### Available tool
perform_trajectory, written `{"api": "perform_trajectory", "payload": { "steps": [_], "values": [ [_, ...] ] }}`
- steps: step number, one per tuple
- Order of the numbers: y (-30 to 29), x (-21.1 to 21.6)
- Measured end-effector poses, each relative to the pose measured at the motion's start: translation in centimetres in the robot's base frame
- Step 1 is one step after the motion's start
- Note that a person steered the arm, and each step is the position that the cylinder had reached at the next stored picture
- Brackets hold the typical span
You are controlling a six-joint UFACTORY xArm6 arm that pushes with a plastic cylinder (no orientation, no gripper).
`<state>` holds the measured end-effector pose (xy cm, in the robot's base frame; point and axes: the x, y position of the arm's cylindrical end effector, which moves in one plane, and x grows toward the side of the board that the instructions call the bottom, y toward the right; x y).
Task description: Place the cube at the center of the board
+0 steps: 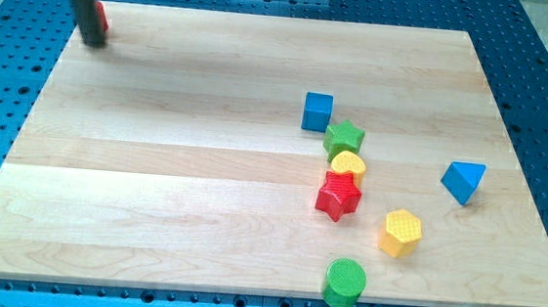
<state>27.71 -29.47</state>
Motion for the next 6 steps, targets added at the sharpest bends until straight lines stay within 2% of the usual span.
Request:
{"api": "perform_trajectory", "payload": {
  "steps": [1,2,3,4,5,6],
  "values": [
    [-0.2,-1.7],
    [3.5,-2.1],
    [3.8,2.4],
    [16.3,4.5],
    [31.7,4.8],
    [42.5,9.5]
  ]
}}
